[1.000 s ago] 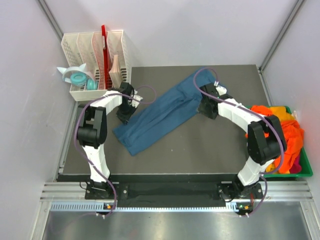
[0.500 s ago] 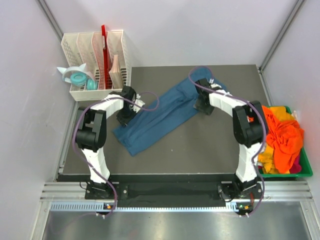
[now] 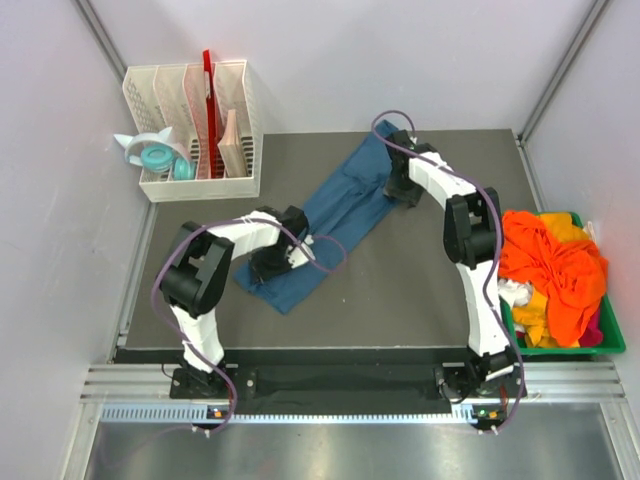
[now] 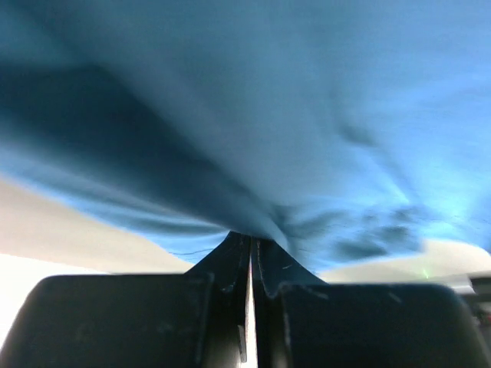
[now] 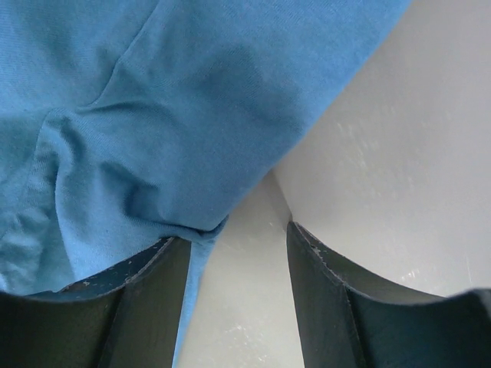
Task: Fold and stack the t-shirts
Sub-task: Fold the tshirt
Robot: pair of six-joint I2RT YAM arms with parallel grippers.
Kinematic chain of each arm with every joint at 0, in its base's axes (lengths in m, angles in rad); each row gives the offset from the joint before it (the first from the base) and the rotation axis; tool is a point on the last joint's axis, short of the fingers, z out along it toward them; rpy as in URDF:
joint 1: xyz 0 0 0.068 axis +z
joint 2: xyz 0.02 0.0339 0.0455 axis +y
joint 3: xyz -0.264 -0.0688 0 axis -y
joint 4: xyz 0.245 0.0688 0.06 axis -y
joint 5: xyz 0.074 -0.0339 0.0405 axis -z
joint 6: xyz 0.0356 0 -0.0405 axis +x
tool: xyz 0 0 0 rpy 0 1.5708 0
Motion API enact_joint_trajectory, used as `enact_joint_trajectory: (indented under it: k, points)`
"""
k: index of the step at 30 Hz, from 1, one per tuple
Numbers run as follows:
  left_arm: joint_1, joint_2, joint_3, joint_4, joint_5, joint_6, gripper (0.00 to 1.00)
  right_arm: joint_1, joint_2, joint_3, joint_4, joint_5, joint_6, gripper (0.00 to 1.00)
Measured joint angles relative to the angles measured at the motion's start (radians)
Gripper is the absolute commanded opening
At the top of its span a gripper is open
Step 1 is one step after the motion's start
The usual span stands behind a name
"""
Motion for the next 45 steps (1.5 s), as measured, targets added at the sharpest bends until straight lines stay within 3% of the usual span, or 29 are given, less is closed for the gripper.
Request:
enact_joint_trajectory:
  k: [8,13,16,22,27,35,45]
  points:
    - [-0.173,0.068,0.036,-0.118,-0.003,-0.032,0.01,-0.005,0.068,0.126,-0.023,-0.05,-0.055,0.54]
    - [-0.204,0.071,0.063,-0.145,0.049,-0.069,0.01,-0.005,0.024,0.047,0.036,-0.047,-0.085,0.55]
    - [-0.156,0.067,0.137,-0.169,0.114,-0.079,0.03,-0.005,-0.106,-0.109,0.079,-0.038,-0.1,0.56]
    - [0.072,-0.022,0.425,-0.211,0.279,-0.078,0.04,0.038,-0.501,-0.357,0.179,-0.023,-0.106,0.55]
    - [0.225,-0.15,0.46,-0.201,0.381,-0.105,0.04,0.253,-0.738,-0.57,0.294,-0.007,-0.079,0.52]
    - [0.348,-0.168,0.298,-0.117,0.523,-0.217,0.04,0.696,-0.651,-0.831,0.345,0.029,0.08,0.51]
    - [0.362,-0.207,0.22,-0.045,0.577,-0.267,0.04,0.822,-0.588,-0.861,0.402,0.073,0.254,0.52]
